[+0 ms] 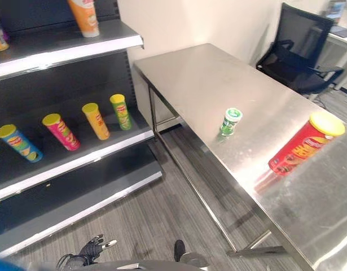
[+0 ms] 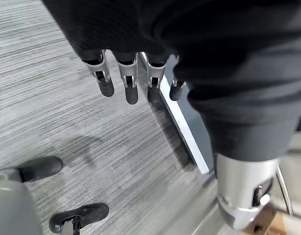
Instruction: Put the goods on the table back onto the shelves and tidy them up.
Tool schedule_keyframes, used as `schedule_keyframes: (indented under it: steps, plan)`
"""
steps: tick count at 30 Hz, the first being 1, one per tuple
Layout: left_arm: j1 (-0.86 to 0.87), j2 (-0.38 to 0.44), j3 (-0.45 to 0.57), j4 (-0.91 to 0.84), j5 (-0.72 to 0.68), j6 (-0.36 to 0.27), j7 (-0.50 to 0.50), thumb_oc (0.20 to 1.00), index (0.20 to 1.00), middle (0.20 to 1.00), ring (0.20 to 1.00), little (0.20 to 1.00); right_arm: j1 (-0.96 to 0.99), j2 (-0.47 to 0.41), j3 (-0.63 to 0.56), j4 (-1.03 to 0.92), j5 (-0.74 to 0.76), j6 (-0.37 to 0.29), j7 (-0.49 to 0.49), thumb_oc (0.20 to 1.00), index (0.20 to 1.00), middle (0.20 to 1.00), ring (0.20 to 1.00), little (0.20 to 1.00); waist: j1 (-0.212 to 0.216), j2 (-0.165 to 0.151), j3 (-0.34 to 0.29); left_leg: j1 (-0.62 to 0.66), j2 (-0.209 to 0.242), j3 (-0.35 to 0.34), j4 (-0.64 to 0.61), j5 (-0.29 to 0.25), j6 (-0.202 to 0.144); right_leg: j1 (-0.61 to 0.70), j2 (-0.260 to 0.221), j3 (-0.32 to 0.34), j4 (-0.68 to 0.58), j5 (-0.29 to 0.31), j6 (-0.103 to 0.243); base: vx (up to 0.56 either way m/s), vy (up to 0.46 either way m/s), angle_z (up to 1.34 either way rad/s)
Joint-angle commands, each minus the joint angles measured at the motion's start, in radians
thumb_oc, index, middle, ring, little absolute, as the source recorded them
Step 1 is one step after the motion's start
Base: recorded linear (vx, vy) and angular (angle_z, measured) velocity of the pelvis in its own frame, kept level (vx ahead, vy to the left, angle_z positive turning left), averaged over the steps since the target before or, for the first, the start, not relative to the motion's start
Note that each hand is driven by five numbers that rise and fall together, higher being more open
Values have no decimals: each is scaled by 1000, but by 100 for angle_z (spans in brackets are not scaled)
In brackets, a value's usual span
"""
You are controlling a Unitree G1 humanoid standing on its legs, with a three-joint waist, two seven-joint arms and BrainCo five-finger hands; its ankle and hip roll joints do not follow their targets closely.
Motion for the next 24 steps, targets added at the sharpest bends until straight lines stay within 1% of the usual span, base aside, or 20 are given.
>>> schedule_keyframes:
  steps: [1,3,4,5,8,9,10,14,16,17,19,20,24]
  plan:
    - [-77,46,9,44,-24,-15,-14,1000,1000,1000,1000,1000,27,-15,-74,61,-42,-50,18,1000,1000,1000,1000,1000,-10,-38,11,-9,61,106,10,-7,-80,108,-31,19,17,-178,85,53,-239,29]
    - [-71,34,9,47,-20,-12,-14,1000,1000,1000,1000,1000,79,28,-145,21,-33,-58,7,1000,1000,1000,1000,1000,-22,-39,16,-16,73,106,10,7,-100,119,-27,-12,17,-187,76,27,-183,32]
    - [-71,34,8,47,-20,-12,-14,1000,1000,1000,1000,1000,82,30,-148,18,-33,-57,7,1000,1000,1000,1000,1000,-22,-39,16,-16,73,104,10,7,-100,119,-27,-13,17,-188,76,-17,-74,17]
    - [-71,27,6,45,-20,-11,-16,1000,1000,1000,1000,1000,104,43,-187,19,-43,-57,-8,1000,1000,1000,1000,1000,-31,-39,18,-24,75,114,10,15,-106,119,-30,-28,17,-185,75,-15,-42,29]
    - [-63,22,-5,30,-9,-10,-21,1000,1000,1000,1000,1000,118,68,-235,13,-41,-61,-33,1000,1000,1000,1000,1000,-40,-33,12,-25,77,127,10,12,-106,121,-28,-38,17,-189,76,0,-28,30]
    - [-58,22,-15,12,-9,-11,-21,1000,1000,1000,1000,1000,99,79,-240,12,-26,-76,-45,1000,1000,1000,1000,1000,-43,-27,9,-18,77,139,10,7,-102,124,-28,-33,17,-190,79,3,3,9]
    - [-58,22,-14,12,-9,-11,-21,1000,1000,1000,1000,1000,98,78,-238,12,-27,-76,-45,1000,1000,1000,1000,1000,-42,-27,10,-17,77,140,10,7,-102,124,-28,-32,17,-190,79,-5,16,-7]
    - [-55,26,-23,-27,-13,-12,-28,1000,1000,1000,1000,1000,70,89,-191,-2,-27,-71,-24,1000,1000,1000,1000,1000,-38,-23,8,-9,74,149,10,-2,-91,124,-29,-19,17,-185,82,-12,37,-14]
    - [-57,30,-28,-33,-15,-14,-30,1000,1000,1000,1000,1000,25,98,-107,4,-26,-59,3,1000,1000,1000,1000,1000,-27,-17,8,0,69,155,10,-12,-82,127,-32,-10,17,-183,85,-26,70,-15]
    - [-57,31,-26,-33,-15,-14,-30,1000,1000,1000,1000,1000,21,97,-104,6,-27,-59,2,1000,1000,1000,1000,1000,-28,-18,8,0,69,155,10,-12,-82,127,-32,-10,17,-183,85,-22,46,-11]
    - [-55,33,-27,-32,-16,-13,-35,1000,1000,1000,1000,1000,-4,98,-52,-7,-16,-50,36,1000,1000,1000,1000,1000,-18,-16,7,2,65,155,10,-13,-77,127,-37,-10,17,-178,87,-18,43,-3]
    - [-55,33,-26,-32,-16,-13,-35,1000,1000,1000,1000,1000,-6,98,-51,-6,-16,-50,36,1000,1000,1000,1000,1000,-19,-16,7,3,65,155,10,-13,-77,127,-37,-10,17,-178,87,-18,42,-8]
    - [-44,33,-24,-16,-14,-11,-41,1000,1000,1000,1000,1000,-45,106,12,-27,0,-43,75,1000,1000,1000,1000,1000,0,-15,8,2,58,145,10,-13,-73,133,-46,-23,17,-174,88,-15,43,-2]
